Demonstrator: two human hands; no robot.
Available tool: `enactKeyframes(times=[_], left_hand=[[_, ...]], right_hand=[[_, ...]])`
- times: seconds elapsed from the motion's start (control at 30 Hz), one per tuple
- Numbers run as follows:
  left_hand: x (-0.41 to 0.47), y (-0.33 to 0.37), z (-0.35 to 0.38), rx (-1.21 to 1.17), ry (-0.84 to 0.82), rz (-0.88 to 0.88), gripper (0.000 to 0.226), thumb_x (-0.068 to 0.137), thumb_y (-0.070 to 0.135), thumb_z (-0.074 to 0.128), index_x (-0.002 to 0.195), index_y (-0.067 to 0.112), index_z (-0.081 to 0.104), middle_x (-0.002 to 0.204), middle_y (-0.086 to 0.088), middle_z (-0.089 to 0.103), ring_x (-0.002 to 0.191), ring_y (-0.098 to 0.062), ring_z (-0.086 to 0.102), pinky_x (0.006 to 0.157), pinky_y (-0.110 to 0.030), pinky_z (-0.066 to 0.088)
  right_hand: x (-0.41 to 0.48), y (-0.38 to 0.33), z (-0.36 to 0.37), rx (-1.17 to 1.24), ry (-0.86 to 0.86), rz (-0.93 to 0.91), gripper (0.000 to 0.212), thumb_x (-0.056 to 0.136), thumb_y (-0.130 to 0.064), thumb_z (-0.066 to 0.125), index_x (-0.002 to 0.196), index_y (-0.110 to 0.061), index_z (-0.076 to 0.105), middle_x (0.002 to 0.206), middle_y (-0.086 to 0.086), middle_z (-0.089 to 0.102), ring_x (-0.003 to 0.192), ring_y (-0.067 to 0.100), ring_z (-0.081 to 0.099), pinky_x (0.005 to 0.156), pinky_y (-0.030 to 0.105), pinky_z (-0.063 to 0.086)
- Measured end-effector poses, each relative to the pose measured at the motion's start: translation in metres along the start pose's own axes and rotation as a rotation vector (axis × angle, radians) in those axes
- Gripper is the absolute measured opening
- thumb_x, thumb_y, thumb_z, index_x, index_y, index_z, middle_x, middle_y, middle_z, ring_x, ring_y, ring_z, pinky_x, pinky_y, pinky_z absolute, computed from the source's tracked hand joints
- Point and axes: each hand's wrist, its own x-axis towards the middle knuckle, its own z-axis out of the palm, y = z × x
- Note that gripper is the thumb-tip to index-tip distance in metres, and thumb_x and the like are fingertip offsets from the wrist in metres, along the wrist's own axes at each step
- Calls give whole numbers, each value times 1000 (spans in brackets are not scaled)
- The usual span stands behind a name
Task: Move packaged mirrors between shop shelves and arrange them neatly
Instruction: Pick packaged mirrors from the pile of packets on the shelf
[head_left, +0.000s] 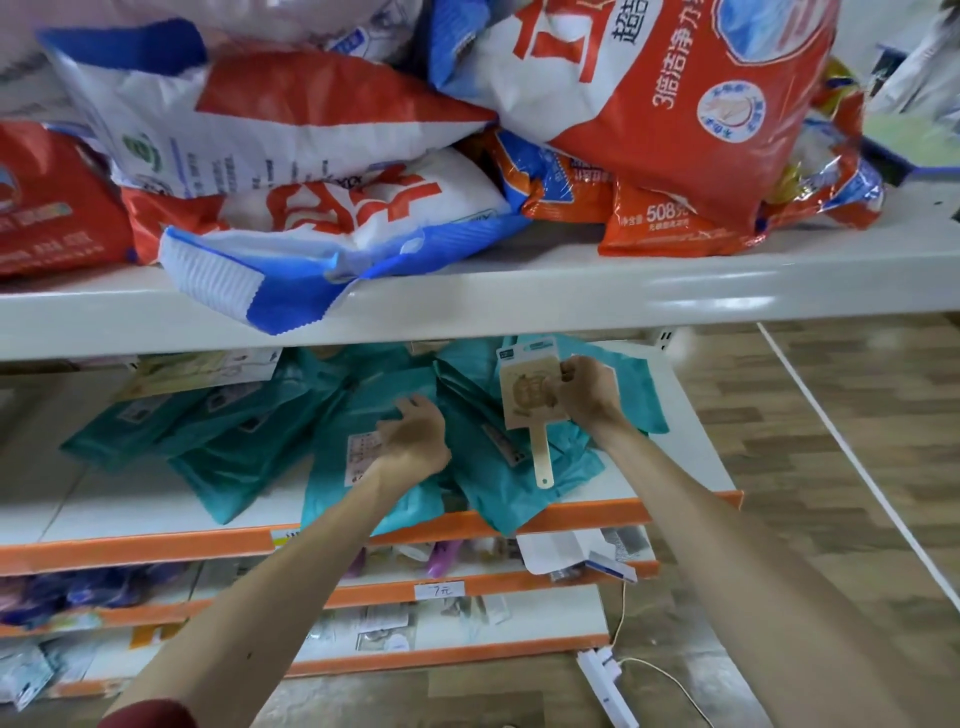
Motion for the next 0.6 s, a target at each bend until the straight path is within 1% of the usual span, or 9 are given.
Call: enactKeyframes(times=[0.03, 0.07, 0.1, 0.13, 0.2, 0.27, 0.33, 0.43, 0.6], left_hand=[[-5, -1, -6, 18, 25, 17, 70, 93, 16, 54, 144, -13, 15, 147, -34, 22, 131, -46, 36, 94, -43, 45], [-8, -5, -9, 23, 28, -4, 66, 92, 10, 54, 143, -11, 18, 146, -32, 23, 128, -45, 39, 91, -41, 45], [-11, -10, -11, 33, -9, -40, 67, 91, 8, 55, 144, -8, 17, 148, -29, 20, 128, -46, 37, 93, -44, 44], [-11, -16, -11, 36, -58, -90, 71, 93, 14, 56, 147, -5, 14, 152, -27, 14, 131, -49, 31, 97, -50, 43], [-7, -28, -1, 27, -115, -158, 89, 95, 45, 54, 150, -3, 3, 157, -26, 2, 135, -58, 17, 103, -63, 35], [-8, -27, 7, -22, -110, -180, 112, 84, 73, 48, 150, -4, -2, 157, -26, -1, 137, -60, 11, 104, -68, 31], [-15, -18, 10, -68, -86, -209, 125, 74, 81, 51, 151, 0, -5, 159, -23, -6, 139, -58, 6, 103, -72, 28], [-17, -11, 12, -5, -95, -180, 124, 76, 73, 60, 151, 1, -8, 158, -26, -9, 138, -61, 6, 102, -72, 30], [-18, -14, 15, 193, -46, -151, 107, 83, 52, 66, 149, -7, 4, 154, -32, 10, 128, -60, 31, 95, -60, 44]], right_hand=[[-1, -2, 0, 5, 1, 1, 16, 91, -6, 56, 87, 0, 69, 82, 7, 71, 70, 19, 67, 50, 30, 53], [-1, -3, 0, 9, 1, 4, 16, 91, -6, 55, 87, 1, 69, 82, 8, 71, 72, 20, 68, 56, 35, 56], [-2, -4, 1, 12, 1, 4, 15, 91, -5, 55, 87, 0, 69, 83, 9, 72, 73, 21, 68, 60, 37, 57], [-3, -5, 1, 14, -2, 0, 15, 90, -4, 54, 88, 0, 69, 83, 9, 72, 73, 21, 68, 62, 38, 58], [-6, -6, 3, 1, -10, -21, 16, 90, -4, 54, 89, -2, 69, 83, 6, 70, 73, 20, 67, 62, 38, 59], [-7, -6, 4, -5, -5, -34, 15, 90, -5, 54, 89, -3, 69, 83, 3, 68, 75, 19, 67, 62, 38, 60], [-7, -5, 4, -14, 0, -38, 13, 90, -5, 54, 88, -4, 68, 85, 3, 68, 75, 17, 66, 62, 35, 60], [-8, -2, 4, -13, -5, -41, 12, 91, -6, 55, 86, -6, 66, 84, 1, 65, 78, 18, 66, 65, 35, 60], [-13, 1, 0, -15, 2, -41, 14, 92, -6, 55, 82, -11, 61, 85, 0, 64, 73, 13, 60, 54, 24, 52]])
